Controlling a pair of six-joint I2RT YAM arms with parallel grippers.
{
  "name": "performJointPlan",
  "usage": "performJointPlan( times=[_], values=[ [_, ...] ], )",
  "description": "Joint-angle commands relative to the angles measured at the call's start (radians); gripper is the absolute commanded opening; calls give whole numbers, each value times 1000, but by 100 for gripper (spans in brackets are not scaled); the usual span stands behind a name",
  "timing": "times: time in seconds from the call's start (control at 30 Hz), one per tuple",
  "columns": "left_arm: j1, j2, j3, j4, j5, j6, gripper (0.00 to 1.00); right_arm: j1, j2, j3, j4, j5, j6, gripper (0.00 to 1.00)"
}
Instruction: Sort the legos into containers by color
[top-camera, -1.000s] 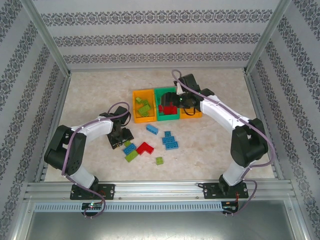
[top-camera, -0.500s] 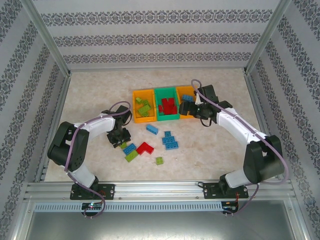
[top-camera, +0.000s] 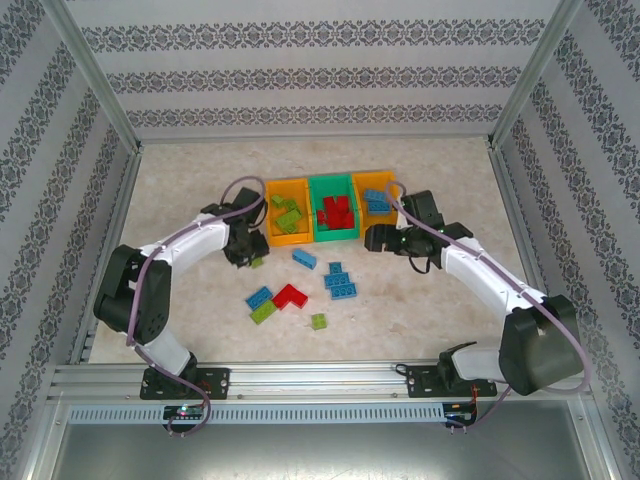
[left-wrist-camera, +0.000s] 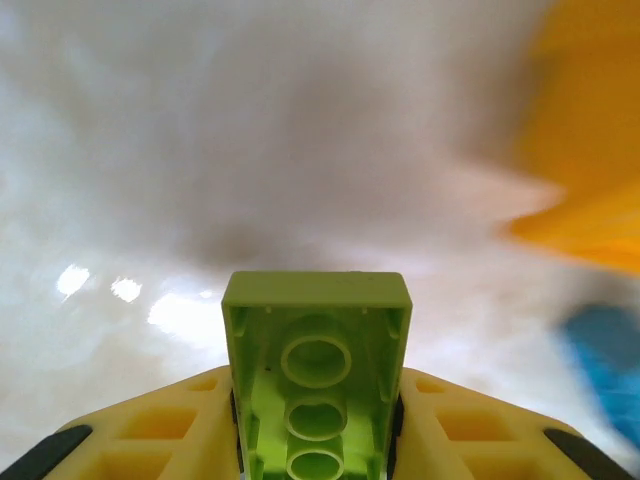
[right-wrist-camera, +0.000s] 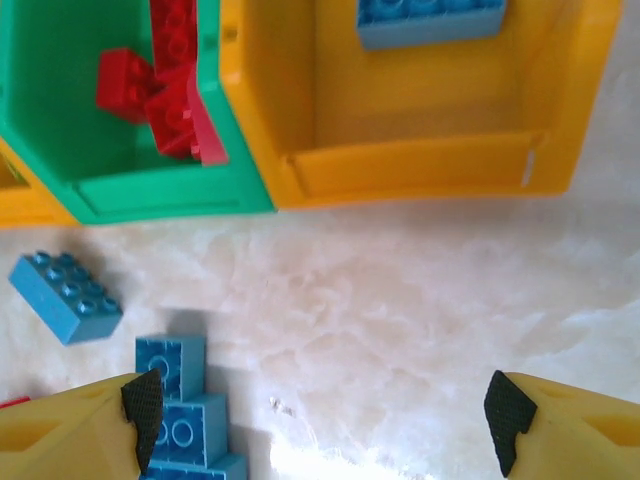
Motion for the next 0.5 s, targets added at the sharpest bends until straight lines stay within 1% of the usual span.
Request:
performJointPlan(
  times=[0.0, 0.17, 0.23, 0.37, 0.47],
  values=[
    [-13, -21, 126, 12, -31, 80, 38, 65, -4, -34, 15, 27, -9, 86],
    [-11, 86, 329, -4, 11, 157, 39, 192, 29, -38, 62, 76, -2, 85],
    [-11, 138, 400, -6, 23, 185, 39, 226, 48, -29, 77, 84, -12, 86],
    [-9, 265, 534, -40, 47, 221, 40, 266, 85, -9, 88, 92, -38, 85],
    [-9, 339, 594, -45, 61, 229, 41, 295, 107, 6, 104, 90, -63, 83]
  ],
)
